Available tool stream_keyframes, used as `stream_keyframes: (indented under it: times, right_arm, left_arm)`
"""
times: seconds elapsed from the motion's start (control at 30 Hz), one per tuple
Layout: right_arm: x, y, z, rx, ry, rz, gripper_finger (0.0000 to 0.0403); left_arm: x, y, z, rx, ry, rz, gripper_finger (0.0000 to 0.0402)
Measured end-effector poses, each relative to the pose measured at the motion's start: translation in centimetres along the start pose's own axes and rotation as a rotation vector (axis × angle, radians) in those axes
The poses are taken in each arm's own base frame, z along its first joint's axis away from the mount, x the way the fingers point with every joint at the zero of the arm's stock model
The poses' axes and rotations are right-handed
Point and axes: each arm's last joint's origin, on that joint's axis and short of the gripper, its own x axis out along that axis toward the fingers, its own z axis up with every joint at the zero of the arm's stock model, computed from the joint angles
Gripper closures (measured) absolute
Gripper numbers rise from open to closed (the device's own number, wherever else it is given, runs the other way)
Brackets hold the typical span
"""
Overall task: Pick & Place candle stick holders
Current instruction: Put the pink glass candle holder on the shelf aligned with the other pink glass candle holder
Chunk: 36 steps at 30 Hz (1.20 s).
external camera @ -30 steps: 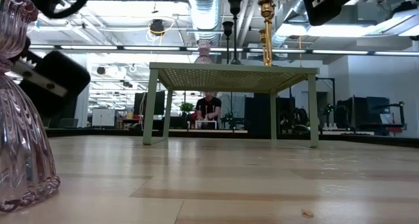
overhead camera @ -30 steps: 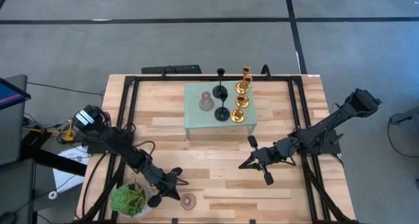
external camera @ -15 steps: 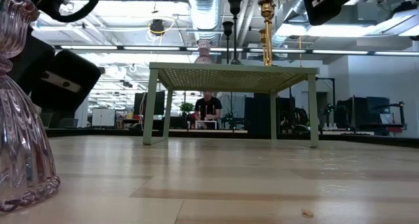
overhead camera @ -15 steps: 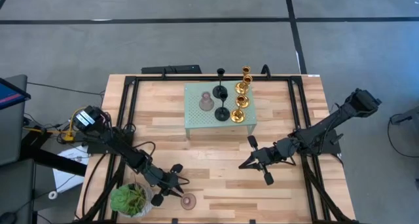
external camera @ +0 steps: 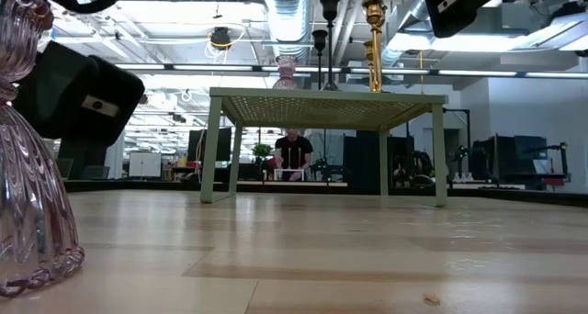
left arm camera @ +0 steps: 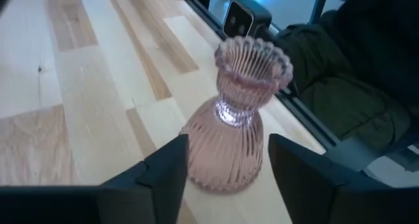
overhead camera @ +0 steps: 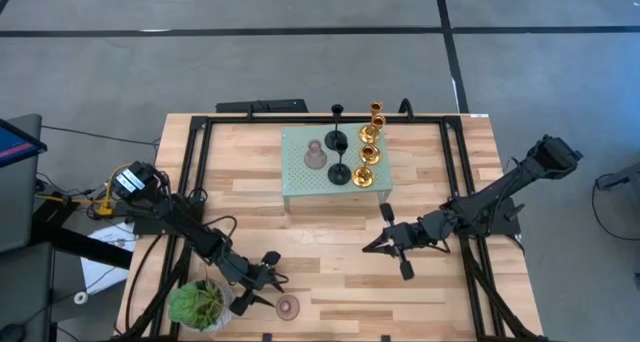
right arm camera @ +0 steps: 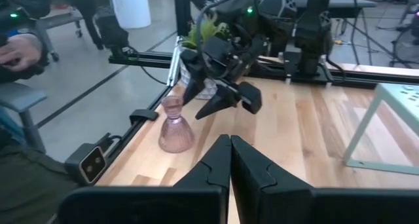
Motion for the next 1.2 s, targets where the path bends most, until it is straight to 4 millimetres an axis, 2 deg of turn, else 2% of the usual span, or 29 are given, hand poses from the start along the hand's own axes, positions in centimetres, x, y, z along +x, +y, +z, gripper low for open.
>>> stream_keyframes:
  times: [0.4, 0.67, 1.03, 1.2]
  right_arm:
    - [0.0, 0.0, 0.0, 0.001, -0.001, -0.012, 0.0403]
    - [0.0, 0.0, 0.0, 0.001, -0.002, -0.012, 0.0403]
    - [0.0, 0.0, 0.0, 0.000, 0.000, -0.012, 0.0403]
    - [0.0, 0.0, 0.0, 0.000, 0.000, -0.011, 0.0403]
  left_arm:
    - [0.0, -0.1, 0.7, -0.006, -0.065, -0.008, 0.0116]
    - [0.0, 0.7, 0.9, -0.014, -0.079, 0.023, 0.0080]
    - [0.2, 0.8, 0.9, -0.023, -0.095, 0.023, 0.0072]
    - [1.9, 0.7, 0.1, -0.044, -0.083, -0.003, 0.0076]
